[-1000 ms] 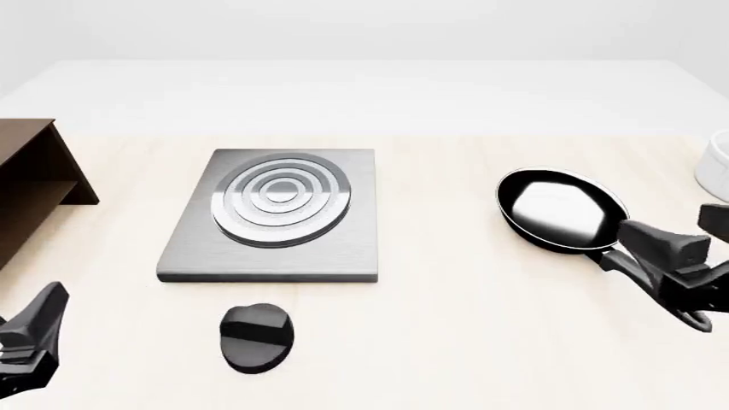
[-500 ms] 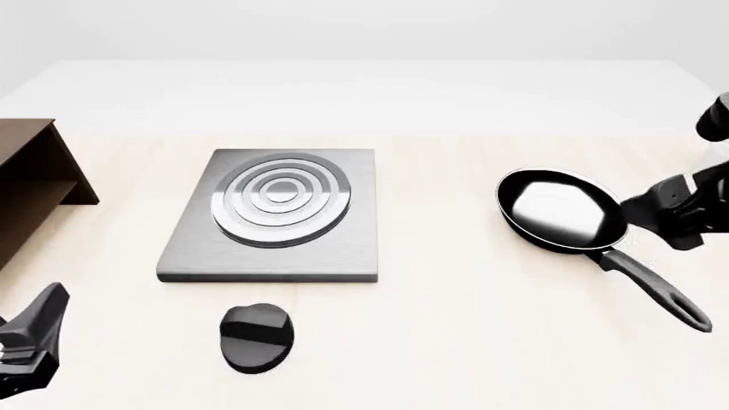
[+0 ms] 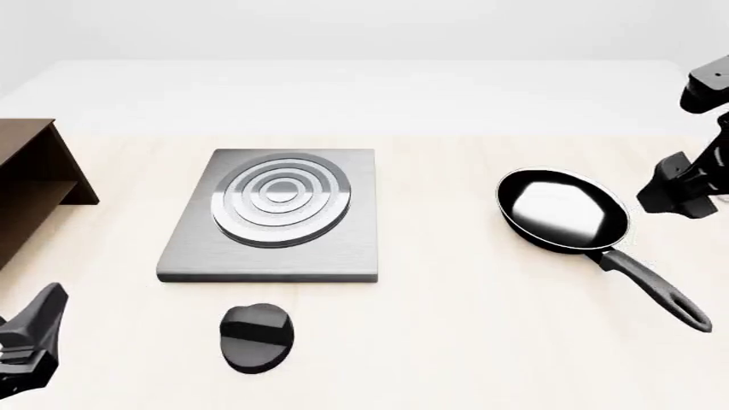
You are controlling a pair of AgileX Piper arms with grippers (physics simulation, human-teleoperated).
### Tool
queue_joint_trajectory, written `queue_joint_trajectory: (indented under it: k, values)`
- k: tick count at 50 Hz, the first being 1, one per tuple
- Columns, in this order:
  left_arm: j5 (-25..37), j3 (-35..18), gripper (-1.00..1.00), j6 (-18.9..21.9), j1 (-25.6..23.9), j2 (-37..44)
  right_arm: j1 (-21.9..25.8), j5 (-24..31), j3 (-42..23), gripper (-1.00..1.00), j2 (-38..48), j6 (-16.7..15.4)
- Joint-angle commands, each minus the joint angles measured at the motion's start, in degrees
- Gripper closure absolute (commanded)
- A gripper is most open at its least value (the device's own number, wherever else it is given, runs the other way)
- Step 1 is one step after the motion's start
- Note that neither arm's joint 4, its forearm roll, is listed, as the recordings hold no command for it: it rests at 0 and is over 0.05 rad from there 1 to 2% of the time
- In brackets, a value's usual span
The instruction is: Turn on the stove and put the frying pan on it.
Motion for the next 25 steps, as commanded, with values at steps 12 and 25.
queue_joint_trajectory:
  k: [12, 25]
  values:
    - [-0.19, 0.02, -1.0, -0.38, 0.05, 0.0, -7.74, -3.42, 0.74, -1.0, 7.38, -8.57]
    - [-0.13, 0.0, -1.0, -0.96, 0.03, 0.0, -8.31, -8.79, 4.55, -1.0, 11.02, -10.55]
